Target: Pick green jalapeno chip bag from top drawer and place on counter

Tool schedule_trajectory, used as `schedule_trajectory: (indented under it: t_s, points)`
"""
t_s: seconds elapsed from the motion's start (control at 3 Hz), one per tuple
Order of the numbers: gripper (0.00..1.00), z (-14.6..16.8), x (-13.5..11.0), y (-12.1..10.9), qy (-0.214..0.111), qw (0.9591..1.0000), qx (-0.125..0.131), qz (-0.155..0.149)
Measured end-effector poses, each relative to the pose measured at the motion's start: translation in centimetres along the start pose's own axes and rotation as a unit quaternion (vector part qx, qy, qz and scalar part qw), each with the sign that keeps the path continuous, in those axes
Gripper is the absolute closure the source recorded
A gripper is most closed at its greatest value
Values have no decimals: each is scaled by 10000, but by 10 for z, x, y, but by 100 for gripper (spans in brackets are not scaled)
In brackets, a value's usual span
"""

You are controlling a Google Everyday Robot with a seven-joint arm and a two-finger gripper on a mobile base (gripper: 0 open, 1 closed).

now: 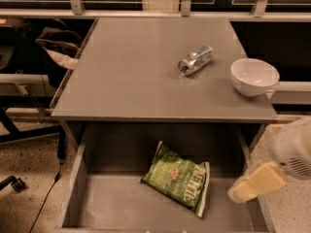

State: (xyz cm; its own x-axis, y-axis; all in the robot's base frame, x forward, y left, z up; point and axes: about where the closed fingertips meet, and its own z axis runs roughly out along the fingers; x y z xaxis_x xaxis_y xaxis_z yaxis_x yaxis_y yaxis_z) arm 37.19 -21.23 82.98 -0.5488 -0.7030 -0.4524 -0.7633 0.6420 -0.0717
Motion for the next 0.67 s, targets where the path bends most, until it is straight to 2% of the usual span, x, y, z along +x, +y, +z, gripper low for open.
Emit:
schedule_trajectory:
  t_s: [0.33,0.67]
  points:
    - [0,16,6,-1,368,9974,598,129]
    - [0,15,11,-6,439,9962,690,296]
